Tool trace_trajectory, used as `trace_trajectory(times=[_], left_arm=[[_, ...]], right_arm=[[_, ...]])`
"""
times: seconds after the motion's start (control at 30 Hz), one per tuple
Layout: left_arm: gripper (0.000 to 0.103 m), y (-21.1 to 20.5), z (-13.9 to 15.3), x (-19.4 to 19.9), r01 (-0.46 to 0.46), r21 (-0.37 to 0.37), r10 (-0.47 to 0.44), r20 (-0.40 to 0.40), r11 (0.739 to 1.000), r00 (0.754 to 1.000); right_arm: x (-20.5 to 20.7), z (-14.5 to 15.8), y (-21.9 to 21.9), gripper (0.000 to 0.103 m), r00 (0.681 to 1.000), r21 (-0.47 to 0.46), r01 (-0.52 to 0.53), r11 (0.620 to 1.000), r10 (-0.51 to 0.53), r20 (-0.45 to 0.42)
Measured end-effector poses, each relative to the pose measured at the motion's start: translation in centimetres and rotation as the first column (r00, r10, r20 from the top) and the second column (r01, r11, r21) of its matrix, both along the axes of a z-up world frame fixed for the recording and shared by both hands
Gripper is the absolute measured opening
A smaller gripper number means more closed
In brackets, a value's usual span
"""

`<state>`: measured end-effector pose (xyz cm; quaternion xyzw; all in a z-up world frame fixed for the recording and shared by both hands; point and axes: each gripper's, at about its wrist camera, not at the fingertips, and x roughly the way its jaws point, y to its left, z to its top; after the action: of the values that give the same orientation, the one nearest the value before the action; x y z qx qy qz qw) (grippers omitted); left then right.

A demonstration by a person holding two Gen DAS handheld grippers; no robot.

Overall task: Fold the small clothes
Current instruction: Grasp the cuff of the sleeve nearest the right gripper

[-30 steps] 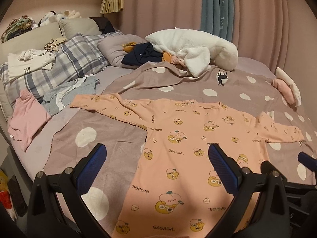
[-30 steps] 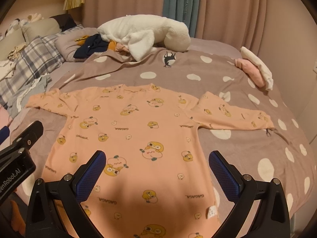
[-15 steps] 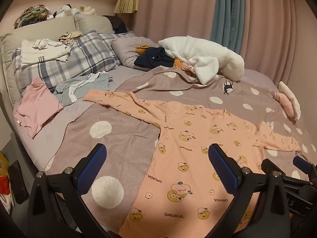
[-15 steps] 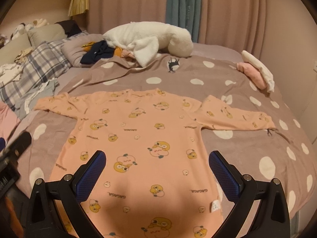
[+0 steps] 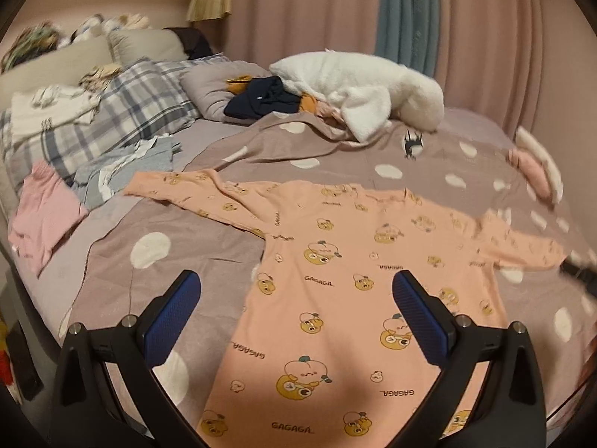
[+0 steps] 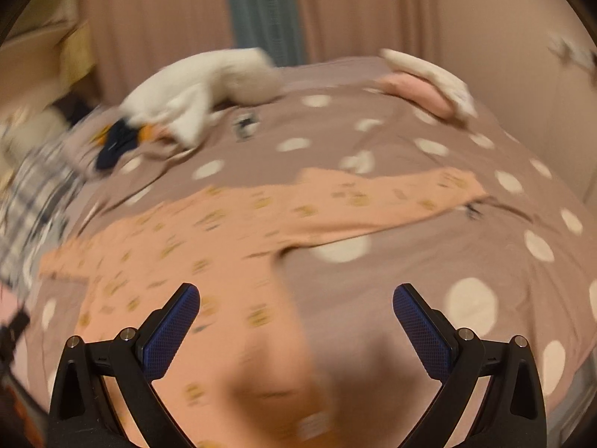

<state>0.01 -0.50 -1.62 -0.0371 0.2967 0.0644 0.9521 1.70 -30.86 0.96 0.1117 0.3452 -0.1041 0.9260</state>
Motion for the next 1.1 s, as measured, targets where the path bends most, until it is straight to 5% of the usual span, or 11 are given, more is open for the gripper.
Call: trace_trajectory(times=[0.17,0.3,0.5,0.63,0.87,0.97,1.03,1.07,1.1], left_arm=[[0.103,-0.9,-0.6,1.1,-0.016,-0.029,0.017,0.033,0.999,0.999],[0.103,-2.0,-1.2,2.2,0.001,-0.085,0.005,0.066,0.996,0.998],[0.103,-5.7,-1.8,3.2,0.111,-0.061,-0.101,0.146,0.992,0.984],[0.103,-6.7,-2.7,4.2,0.206,-0.173,-0.19,0.107,0.963,0.976],[0.103,-9.0,-4.4,5.2,0.23,-0.115,-0.227,0.041,0.966,0.973],[0.103,-9.2,-4.6,5.1,0.254,-0.116,-0.251,0.038,0.96,0.967],[0.103,-9.0,-4.6,5.2,0.259,-0.127,-0.255,0.046,0.958,0.966],[0.103,-9.0,-4.7,5.3,0.256,-0.135,-0.252,0.045,0.957,0.967],[0.103,-8.9,-4.7,5.5,0.251,-0.148,-0.248,0.038,0.957,0.968]], right_arm=[[1.6,-0.2,-9.0,0.103,0.993,0.106,0.119,0.987,-0.119,-0.01],[2.9,-1.7,-16.2,0.103,0.974,0.256,0.223,0.941,-0.223,-0.029],[3.5,-7.8,-25.5,0.103,0.934,0.548,0.346,0.762,-0.336,-0.123],[2.2,-10.7,-29.0,0.103,0.913,0.757,0.235,0.609,-0.406,0.043],[4.3,-9.7,-27.3,0.095,0.95,0.796,0.063,0.602,-0.28,0.137],[6.2,-10.9,-26.8,0.071,0.96,0.812,0.018,0.584,-0.238,0.149],[7.2,-12.1,-27.1,0.016,0.962,0.776,0.1,0.623,-0.261,0.085],[7.9,-12.8,-27.6,0.002,0.962,0.784,0.117,0.61,-0.266,0.062],[7.8,-13.6,-28.0,0.0,0.958,0.823,0.101,0.559,-0.278,0.071]])
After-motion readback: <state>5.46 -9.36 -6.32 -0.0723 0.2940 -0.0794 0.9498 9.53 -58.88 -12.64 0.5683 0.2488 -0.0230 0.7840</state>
